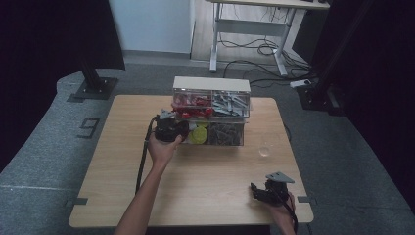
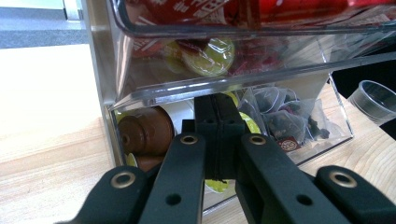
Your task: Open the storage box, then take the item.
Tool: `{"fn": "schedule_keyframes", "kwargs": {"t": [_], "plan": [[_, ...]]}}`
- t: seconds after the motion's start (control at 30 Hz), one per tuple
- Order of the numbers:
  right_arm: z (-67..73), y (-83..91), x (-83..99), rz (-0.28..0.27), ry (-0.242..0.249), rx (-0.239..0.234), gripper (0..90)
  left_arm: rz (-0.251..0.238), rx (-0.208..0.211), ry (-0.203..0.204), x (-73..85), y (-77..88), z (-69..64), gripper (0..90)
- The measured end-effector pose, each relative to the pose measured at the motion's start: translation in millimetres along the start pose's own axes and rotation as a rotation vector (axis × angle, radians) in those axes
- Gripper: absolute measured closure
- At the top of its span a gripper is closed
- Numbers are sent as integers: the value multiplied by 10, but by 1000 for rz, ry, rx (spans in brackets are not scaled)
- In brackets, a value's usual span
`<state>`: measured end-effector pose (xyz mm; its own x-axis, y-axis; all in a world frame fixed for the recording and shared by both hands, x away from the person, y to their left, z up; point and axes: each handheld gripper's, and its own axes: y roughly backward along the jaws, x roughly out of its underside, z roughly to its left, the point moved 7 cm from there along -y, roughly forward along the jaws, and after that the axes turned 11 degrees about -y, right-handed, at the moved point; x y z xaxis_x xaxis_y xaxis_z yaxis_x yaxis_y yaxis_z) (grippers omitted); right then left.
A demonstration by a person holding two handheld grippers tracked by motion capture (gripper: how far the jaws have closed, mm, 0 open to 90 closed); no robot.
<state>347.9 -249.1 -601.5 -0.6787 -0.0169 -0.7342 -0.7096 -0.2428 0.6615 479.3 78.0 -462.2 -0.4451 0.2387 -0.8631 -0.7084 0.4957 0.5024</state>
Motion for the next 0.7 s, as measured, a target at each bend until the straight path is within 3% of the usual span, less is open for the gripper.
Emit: {"fn": "schedule_keyframes", "kwargs": {"t": [0.33,0.47,0.7], "plan": [[-2,1,-1,-1,-1,0,203,4,-2,-9,-4,-1,-1,900],[13,7,-7,-14,16,2,248,2,-2,-12,-8,6,-7,899],[133,16,-93,-48,27,-23,264,1,3,-19,-6,-4,-6,899]]}}
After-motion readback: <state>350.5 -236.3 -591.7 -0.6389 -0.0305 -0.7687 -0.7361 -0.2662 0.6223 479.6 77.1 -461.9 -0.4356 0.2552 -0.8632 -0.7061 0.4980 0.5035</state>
